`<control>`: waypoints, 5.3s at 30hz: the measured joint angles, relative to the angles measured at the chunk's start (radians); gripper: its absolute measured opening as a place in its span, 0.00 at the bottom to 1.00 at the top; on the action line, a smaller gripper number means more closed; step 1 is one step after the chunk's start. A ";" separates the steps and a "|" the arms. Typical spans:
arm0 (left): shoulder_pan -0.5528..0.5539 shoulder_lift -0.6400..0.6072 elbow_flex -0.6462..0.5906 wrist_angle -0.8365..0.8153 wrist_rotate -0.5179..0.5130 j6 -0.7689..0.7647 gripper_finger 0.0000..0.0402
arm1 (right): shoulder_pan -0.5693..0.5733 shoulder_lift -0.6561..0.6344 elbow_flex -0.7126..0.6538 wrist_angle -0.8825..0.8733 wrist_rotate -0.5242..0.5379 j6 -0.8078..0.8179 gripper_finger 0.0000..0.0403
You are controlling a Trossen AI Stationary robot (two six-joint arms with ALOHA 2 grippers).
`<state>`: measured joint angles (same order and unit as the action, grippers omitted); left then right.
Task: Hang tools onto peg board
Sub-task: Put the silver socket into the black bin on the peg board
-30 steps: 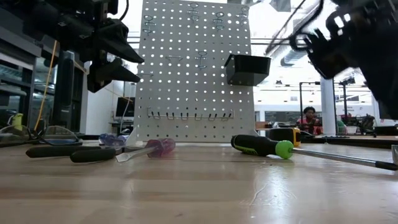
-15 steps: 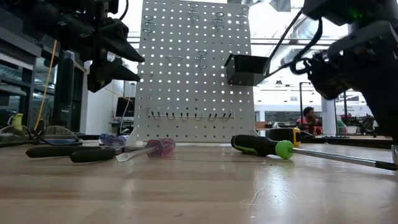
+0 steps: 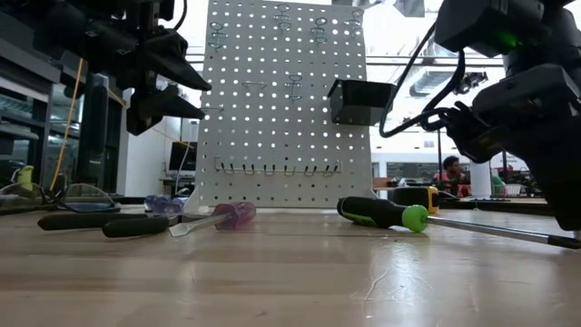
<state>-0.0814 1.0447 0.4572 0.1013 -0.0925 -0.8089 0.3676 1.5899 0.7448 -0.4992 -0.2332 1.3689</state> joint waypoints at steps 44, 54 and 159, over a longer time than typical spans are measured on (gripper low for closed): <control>0.000 0.000 0.000 -0.007 0.000 0.027 0.43 | -0.553 -0.160 0.700 -0.464 0.671 -0.721 0.22; 0.000 0.000 0.000 -0.018 -0.007 0.028 0.43 | -0.543 -0.164 0.715 -0.490 0.484 -0.807 0.51; 0.000 0.000 0.000 -0.030 -0.009 0.018 0.43 | -0.278 -0.144 0.693 -0.552 0.804 -0.497 0.10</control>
<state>-0.0811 1.0447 0.4572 0.0711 -0.1017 -0.7909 0.0892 1.4455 1.4379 -1.0514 0.5711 0.8718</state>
